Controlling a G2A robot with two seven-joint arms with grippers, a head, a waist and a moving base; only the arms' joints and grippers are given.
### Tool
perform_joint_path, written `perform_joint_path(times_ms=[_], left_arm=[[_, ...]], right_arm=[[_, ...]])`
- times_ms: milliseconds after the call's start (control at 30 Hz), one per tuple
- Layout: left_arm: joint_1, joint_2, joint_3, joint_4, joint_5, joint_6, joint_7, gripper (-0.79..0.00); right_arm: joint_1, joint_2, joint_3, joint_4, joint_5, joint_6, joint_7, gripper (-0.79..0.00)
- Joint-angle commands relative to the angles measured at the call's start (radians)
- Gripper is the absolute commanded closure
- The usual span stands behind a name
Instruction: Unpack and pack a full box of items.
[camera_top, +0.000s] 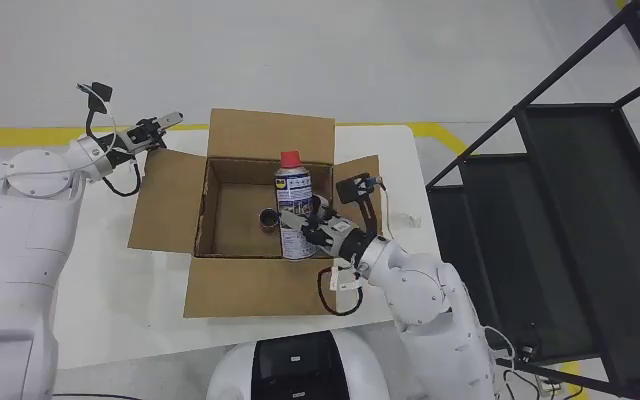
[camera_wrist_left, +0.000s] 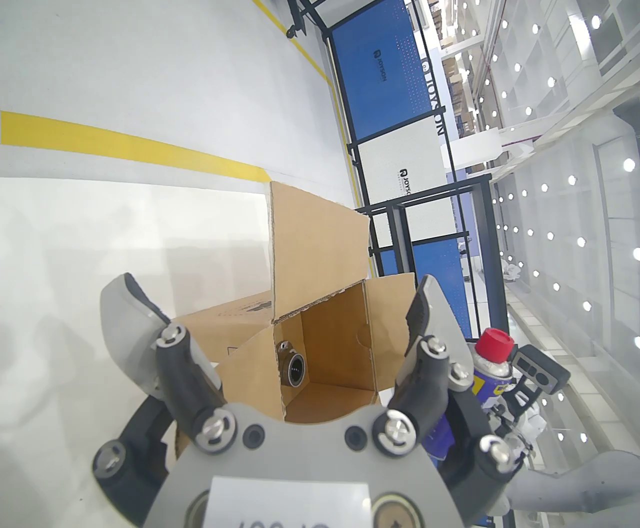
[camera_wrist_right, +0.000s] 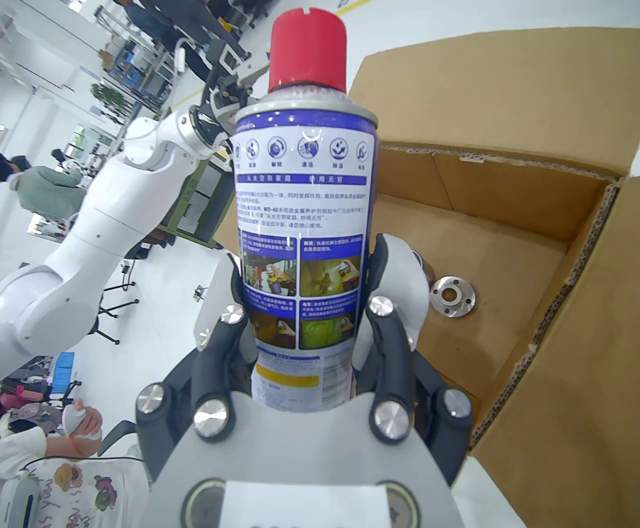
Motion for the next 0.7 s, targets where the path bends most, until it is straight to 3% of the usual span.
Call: perform_joint_path(times_ms=[0, 100, 667], left_arm=[[0.0, 0.0, 0.0, 0.0, -0.001, 0.0, 0.0, -0.785], [0.0, 0.0, 0.0, 0.0, -0.001, 0.0, 0.0, -0.785], [0.0, 0.0, 0.0, 0.0, -0.001, 0.0, 0.0, -0.785]], right_arm=[[-0.037, 0.007, 0.049, -0.005, 0.062, -0.062, -0.029, 0.0], [-0.068, 0.017, 0.097, 0.006, 0.166, -0.159, -0.044, 0.0], [-0.068, 0.017, 0.097, 0.006, 0.166, -0.159, -0.044, 0.0]])
